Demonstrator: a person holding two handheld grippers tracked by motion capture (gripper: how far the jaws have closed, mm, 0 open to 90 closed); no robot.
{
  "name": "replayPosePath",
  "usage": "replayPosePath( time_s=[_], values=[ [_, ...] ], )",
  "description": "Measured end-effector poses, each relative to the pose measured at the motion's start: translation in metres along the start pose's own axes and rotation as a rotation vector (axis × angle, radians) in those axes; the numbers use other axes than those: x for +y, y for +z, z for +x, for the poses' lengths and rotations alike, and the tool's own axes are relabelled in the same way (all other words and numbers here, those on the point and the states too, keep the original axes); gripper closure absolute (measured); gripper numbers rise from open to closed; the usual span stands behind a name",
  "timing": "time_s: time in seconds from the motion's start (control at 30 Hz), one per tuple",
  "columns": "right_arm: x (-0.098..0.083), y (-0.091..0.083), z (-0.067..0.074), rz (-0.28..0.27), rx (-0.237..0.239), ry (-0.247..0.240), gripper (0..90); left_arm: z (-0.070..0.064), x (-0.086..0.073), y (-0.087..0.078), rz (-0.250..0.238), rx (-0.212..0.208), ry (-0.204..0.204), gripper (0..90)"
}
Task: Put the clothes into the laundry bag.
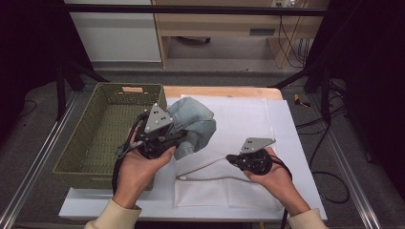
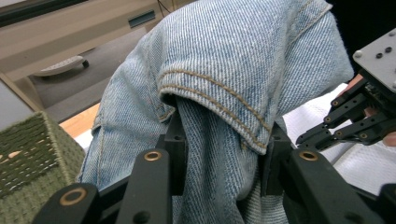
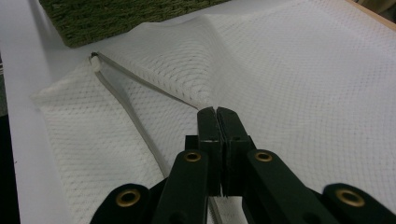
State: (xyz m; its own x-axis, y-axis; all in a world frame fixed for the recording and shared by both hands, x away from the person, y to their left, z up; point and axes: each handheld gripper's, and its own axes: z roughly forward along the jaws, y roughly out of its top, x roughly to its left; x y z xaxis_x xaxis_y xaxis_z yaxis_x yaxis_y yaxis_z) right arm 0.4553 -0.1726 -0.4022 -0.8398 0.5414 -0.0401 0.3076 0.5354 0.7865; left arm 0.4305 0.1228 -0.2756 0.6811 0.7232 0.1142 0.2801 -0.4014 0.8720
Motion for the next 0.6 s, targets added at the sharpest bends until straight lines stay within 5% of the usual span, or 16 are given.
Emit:
replayPosePath(
  time_s=[0.6],
  values=[
    [0.005,-0.001,-0.009,0.009,0.037,0.074,89.3,-0.019,-0.021,0.01,0.005,-0.062,0.002,64.0]
  ],
)
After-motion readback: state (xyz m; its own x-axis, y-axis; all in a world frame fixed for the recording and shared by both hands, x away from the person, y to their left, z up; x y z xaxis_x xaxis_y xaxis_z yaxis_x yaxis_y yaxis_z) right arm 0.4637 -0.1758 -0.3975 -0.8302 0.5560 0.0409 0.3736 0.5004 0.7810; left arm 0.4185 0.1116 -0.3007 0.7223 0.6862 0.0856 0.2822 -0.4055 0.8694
